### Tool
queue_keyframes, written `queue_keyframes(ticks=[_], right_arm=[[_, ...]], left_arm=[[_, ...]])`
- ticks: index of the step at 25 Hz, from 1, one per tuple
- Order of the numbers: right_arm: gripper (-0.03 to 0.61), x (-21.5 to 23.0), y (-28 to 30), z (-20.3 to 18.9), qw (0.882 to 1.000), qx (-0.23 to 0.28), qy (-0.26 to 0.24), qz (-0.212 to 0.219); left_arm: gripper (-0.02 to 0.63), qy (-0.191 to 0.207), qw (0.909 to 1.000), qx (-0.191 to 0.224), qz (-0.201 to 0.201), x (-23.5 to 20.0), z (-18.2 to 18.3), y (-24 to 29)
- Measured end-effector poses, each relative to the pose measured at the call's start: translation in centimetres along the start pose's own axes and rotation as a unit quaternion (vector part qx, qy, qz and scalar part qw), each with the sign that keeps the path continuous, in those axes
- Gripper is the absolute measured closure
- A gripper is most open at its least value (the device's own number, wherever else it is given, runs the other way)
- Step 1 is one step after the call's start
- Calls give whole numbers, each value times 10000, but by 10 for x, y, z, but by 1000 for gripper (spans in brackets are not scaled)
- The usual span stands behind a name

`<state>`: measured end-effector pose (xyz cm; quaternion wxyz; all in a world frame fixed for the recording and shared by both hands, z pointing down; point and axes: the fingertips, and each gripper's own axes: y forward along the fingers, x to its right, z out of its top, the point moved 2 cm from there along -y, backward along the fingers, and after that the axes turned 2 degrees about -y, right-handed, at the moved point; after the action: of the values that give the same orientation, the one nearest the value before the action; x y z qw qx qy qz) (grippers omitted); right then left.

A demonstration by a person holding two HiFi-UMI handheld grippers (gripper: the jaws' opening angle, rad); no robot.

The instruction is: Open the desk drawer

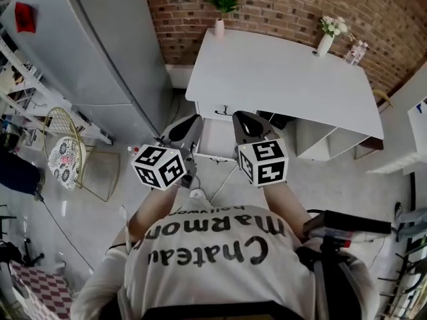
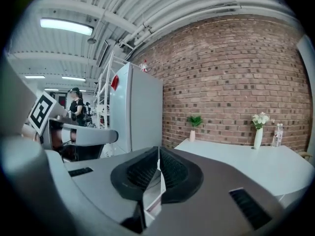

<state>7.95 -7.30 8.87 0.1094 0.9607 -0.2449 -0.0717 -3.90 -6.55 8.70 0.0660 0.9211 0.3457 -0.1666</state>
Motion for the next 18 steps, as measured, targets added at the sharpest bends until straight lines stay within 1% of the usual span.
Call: queue_keyframes(ticks=[3, 5, 9, 11, 15, 18], right_arm=[[560, 14, -16, -1, 9999, 3, 142, -30], [560, 24, -23, -12, 9997, -110, 162, -135], [560, 45, -31, -48, 9979, -464, 299, -332], [560, 50, -30, -66, 9964, -608, 447, -375], [560, 54, -28, -95, 9919, -895, 801, -402], [560, 59, -28, -107, 9874, -1061, 1084, -454]], left_arm=[[598, 456, 9986, 39, 276, 5, 3, -4], [598, 599, 9976, -2, 344, 8, -1, -6], [598, 561, 9976, -204, 344, 11, -21, 0], [598, 540, 9969, -416, 400, 7, -35, 3], [598, 408, 9926, -1025, 500, -3, -71, 2], [598, 248, 9905, -1183, 652, -13, -85, -2]])
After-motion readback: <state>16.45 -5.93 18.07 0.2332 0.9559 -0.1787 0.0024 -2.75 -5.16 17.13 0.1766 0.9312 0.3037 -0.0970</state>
